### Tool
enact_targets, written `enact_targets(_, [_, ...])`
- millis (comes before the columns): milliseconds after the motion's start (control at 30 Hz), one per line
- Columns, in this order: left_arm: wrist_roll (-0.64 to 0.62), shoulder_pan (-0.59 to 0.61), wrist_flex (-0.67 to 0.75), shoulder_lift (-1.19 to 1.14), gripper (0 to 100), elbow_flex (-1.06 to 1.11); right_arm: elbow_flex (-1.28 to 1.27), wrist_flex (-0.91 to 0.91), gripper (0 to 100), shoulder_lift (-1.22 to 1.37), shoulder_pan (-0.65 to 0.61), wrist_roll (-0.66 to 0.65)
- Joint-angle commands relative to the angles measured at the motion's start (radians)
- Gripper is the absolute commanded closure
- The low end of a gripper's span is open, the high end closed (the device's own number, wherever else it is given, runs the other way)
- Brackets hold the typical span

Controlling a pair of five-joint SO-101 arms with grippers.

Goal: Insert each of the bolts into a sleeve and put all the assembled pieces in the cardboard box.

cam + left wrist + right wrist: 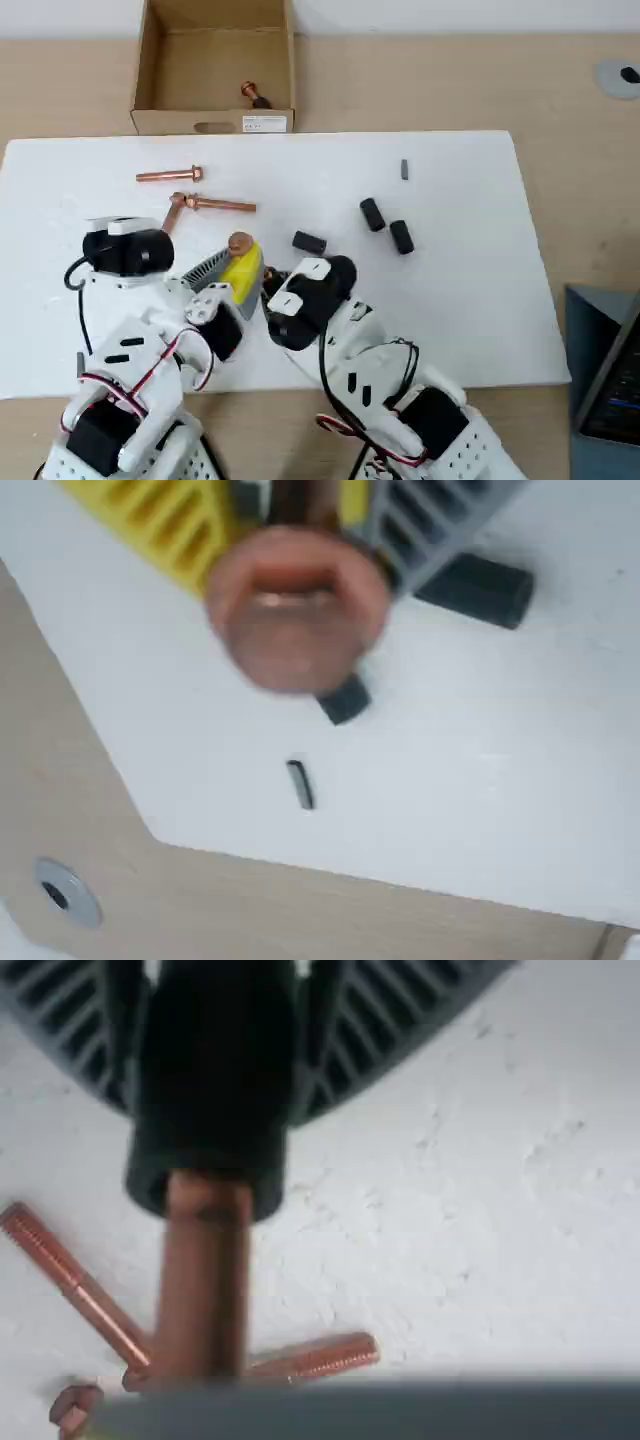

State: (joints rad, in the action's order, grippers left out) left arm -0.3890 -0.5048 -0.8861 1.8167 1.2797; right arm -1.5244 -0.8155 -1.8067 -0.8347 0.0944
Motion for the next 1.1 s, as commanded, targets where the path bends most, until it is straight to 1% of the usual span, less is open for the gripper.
enact_targets(0, [-0.002,-0.086,-0.017,0.005,100,0.017,0.008,0.035,98.9,-0.117,-0.013,-0.038])
enact_targets(67, [-0.002,-0.101,-0.040,0.005,100,0.032,0.010,0.035,98.9,-0.117,-0.013,-0.058])
enact_targets(200, [-0.002,-0.095,-0.087,0.005,99,0.048,0.010,0.037,98.9,-0.117,-0.013,-0.069])
enact_targets(233, [-0.002,-0.094,-0.098,0.005,97,0.043,0.010,0.037,98.9,-0.117,-0.013,-0.069])
enact_targets(333, [0.000,-0.092,-0.107,0.005,86,0.037,0.010,0.037,98.9,-0.117,-0.013,-0.069])
enact_targets(400, [0.000,-0.071,-0.107,0.004,82,0.037,0.010,0.037,98.9,-0.117,-0.013,-0.069])
enact_targets(833, [0.146,0.072,-0.104,0.004,82,-0.058,0.004,0.037,98.9,-0.117,-0.013,-0.066])
enact_targets(900, [0.167,0.086,-0.106,0.004,82,-0.069,0.004,0.037,98.9,-0.117,-0.013,-0.066])
enact_targets(1067, [0.170,0.086,-0.106,0.004,82,-0.114,0.002,0.035,98.9,-0.117,-0.013,-0.066])
